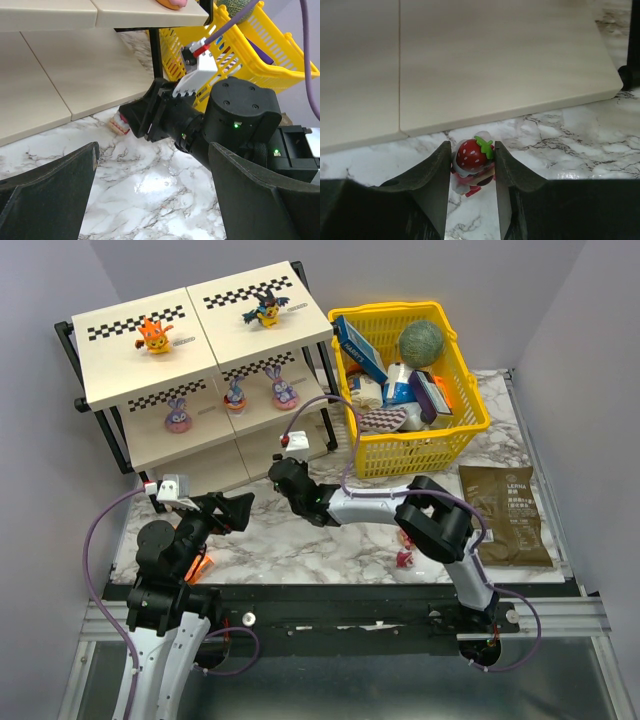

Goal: Place and organize the plastic toys onto the shelf

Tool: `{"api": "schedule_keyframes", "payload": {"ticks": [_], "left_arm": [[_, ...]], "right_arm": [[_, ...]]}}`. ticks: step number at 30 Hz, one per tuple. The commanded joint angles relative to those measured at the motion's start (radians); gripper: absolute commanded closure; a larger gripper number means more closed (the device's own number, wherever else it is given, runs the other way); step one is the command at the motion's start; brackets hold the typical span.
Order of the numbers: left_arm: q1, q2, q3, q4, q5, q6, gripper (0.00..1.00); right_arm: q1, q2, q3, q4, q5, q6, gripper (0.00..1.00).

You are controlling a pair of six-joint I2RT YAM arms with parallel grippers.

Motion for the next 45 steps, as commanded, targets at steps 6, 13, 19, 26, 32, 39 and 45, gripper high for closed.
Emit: {"api": "schedule_keyframes", "payload": {"ticks": [6,13,19,26,32,39,45], "left_arm": [[0.000,-0.011,0.019,0.003,-0.014,0.010,0.01],[0.000,-0.012,0.019,0.003,-0.014,0.010,0.01],[0.000,-0.012,0.019,0.003,-0.014,0.010,0.01],[0.000,-0.012,0.019,0.002,-0.016,0.010,0.01],[0.000,-0.014,0.021,0.002,-0.019,0.010,0.01],[0.000,-0.011,0.021,0.000,-0.017,0.009,0.01],[0.000,-0.014,0.021,0.000,-0.019,0.009,0.01]], "right_arm": [[-0.013,0.107,0.207,-0.149,0.205,0.095,0.98],[-0.043,0.149,0.276,-0.161,0.224,0.121,0.98],[-0.054,0.181,0.353,-0.190,0.250,0.112,0.98],[-0.074,0.209,0.406,-0.259,0.274,0.123,0.98],[-0.097,0.209,0.416,-0.279,0.261,0.125,0.97],[-0.111,0.215,0.429,-0.319,0.221,0.123,0.92],[-0.109,0.221,0.439,-0.327,0.216,0.118,0.79]]}}
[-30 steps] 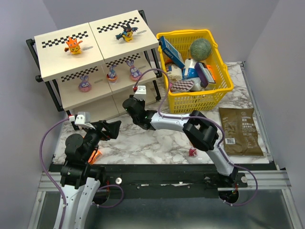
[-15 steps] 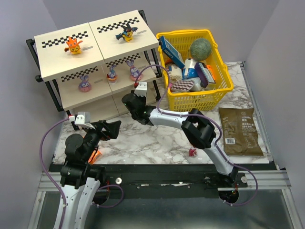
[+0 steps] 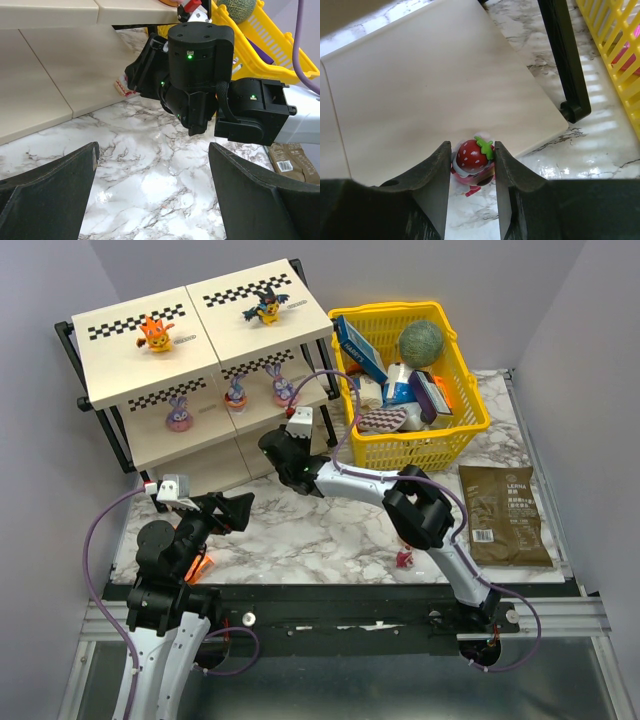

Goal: Place and organize the plastic toys onto the shelf

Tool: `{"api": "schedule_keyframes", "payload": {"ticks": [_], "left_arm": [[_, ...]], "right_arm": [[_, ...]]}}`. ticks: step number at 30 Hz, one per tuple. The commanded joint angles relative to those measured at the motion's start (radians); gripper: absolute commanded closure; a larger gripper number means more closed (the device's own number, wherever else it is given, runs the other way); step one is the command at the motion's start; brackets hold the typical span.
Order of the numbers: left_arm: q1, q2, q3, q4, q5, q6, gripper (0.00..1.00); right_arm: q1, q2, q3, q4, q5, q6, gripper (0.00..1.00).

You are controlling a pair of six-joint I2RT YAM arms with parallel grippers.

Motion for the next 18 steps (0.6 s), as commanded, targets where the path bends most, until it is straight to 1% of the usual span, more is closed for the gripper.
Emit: {"api": "schedule_keyframes", "payload": {"ticks": [1,5,8,11,15,18], "left_arm": [[0.000,-0.013,0.021,0.001,-0.019,0.008,0.01],[0.000,-0.015,0.021,0.001,-0.019,0.008,0.01],[0.000,-0.015,0.021,0.001,-0.020,0.008,0.01],[0.000,-0.016,0.021,0.001,-0.020,0.008,0.01],[0.000,-0.018,0.021,-0.001,-0.022,0.006,0.01],[0.000,-0.015,0.021,-0.001,-0.023,0.008,0.01]], "right_arm": [[-0.012,0.031,0.035,-0.016,-0.008,-0.001,0.75],[-0.010,0.029,0.032,-0.016,-0.006,0.001,0.70],[-0.012,0.019,0.013,-0.016,0.008,0.023,0.70],[-0.012,-0.004,-0.033,-0.013,0.021,0.082,0.71],[-0.012,-0.034,-0.101,0.077,-0.002,0.154,0.71],[-0.012,-0.041,-0.123,0.094,-0.009,0.204,0.71]]}}
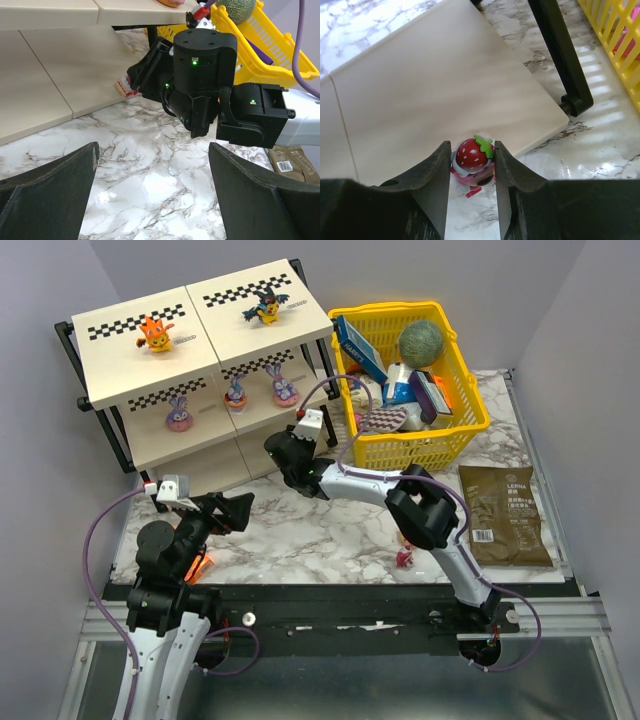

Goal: Place and organize the plastic toys onto the shelf

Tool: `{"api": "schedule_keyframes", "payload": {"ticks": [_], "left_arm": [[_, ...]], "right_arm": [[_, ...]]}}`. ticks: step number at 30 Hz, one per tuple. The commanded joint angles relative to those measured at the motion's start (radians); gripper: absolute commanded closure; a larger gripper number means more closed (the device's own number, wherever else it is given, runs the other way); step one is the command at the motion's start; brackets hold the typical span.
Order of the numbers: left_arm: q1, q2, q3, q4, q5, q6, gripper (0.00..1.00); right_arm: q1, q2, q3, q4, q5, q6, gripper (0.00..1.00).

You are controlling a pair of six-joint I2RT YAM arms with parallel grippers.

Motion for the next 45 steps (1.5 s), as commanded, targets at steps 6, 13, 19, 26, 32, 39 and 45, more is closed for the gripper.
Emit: {"api": "schedule_keyframes", "payload": {"ticks": [6,13,19,26,32,39,45], "left_arm": [[0.000,-0.012,0.022,-0.004,-0.024,0.008,0.01],[0.000,-0.012,0.022,-0.005,-0.026,0.008,0.01],[0.000,-0.014,0.022,-0.007,-0.029,0.006,0.01],[0.000,-0.014,0.022,-0.005,-0.032,0.006,0.01],[0.000,-0.012,0.024,-0.007,-0.034,0.008,0.01],[0.000,-0.012,0.024,-0.007,-0.034,0.008,0.01],[0.000,-0.012,0.026,-0.010,-0.037,0.006,0.01]], "right_arm": [[-0.007,-0.008,-0.056,0.087,-0.045,0.140,0.70],[-0.001,0.009,-0.036,0.118,-0.063,0.111,0.64],[0.008,0.032,0.010,0.118,-0.060,0.060,0.57],[0.013,0.035,0.018,0.123,-0.066,0.045,0.46],[0.016,0.021,-0.003,0.173,-0.074,0.025,0.42],[0.022,-0.031,-0.065,0.241,-0.088,0.007,0.38],[0.026,-0.115,-0.164,0.294,-0.109,0.016,0.37]]}}
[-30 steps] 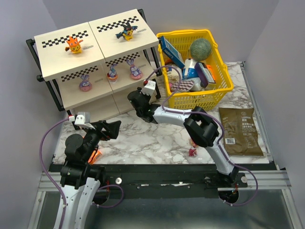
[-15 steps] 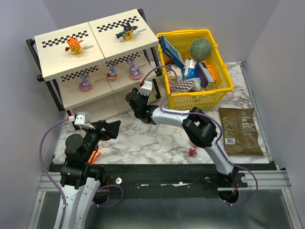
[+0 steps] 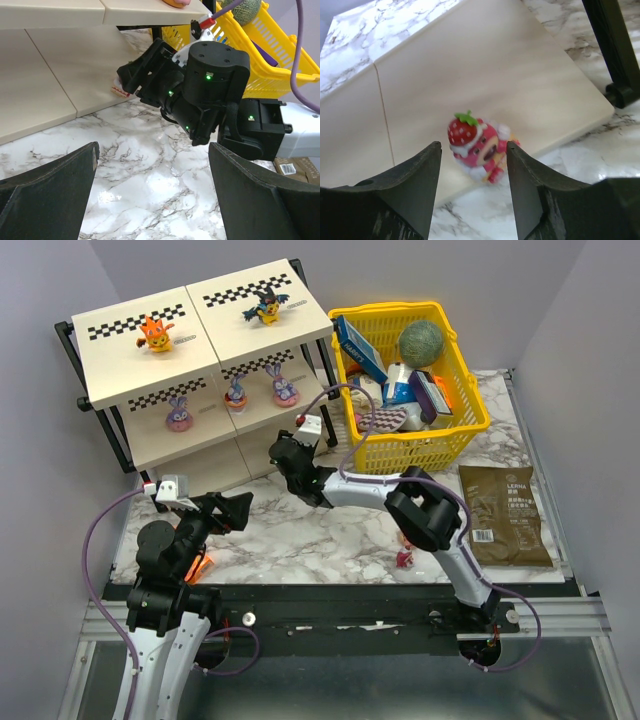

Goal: Place and organize the plastic toys onto the shelf

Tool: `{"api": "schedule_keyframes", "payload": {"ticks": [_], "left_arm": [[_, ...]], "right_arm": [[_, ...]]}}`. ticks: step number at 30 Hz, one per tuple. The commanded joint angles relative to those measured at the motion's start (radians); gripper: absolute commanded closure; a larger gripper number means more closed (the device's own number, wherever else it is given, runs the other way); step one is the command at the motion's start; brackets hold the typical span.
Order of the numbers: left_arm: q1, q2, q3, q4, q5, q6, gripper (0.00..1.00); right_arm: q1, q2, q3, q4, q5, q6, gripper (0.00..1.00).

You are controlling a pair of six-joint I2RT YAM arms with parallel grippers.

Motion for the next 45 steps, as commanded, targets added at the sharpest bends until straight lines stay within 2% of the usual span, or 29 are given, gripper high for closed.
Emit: {"api": "schedule_keyframes", "payload": {"ticks": [1,8,10,11,14,26,45], "left_arm": [[0.000,-0.012,0.026,-0.003,-0.018,0.008,0.01],[0.000,-0.013,0.024,-0.005,-0.020,0.008,0.01],[0.000,-0.012,0.026,-0.005,-0.022,0.008,0.01],[0.000,-0.013,0.026,-0.005,-0.022,0.008,0.01],[0.000,-0.015,0.026,-0.005,-0.023,0.008,0.01],[0.000,-0.015,0.024,-0.008,-0.026,0.008,0.01],[0.000,-0.012,0.027,-0.007,-0.026,0.008,0.01]], "right_arm": [[0.012,-0.112,-0.105,0.098,-0.009,0.005,0.37],[0.013,-0.173,-0.201,0.167,-0.049,-0.015,0.39],[0.015,-0.175,-0.207,0.163,-0.051,-0.002,0.47],[0.013,-0.170,-0.209,0.158,-0.049,0.002,0.56],[0.013,-0.150,-0.207,0.140,-0.048,0.037,0.69],[0.010,-0.031,-0.091,0.052,-0.080,0.137,0.76],[-0.022,0.020,-0.041,0.006,-0.108,0.176,0.77]]}}
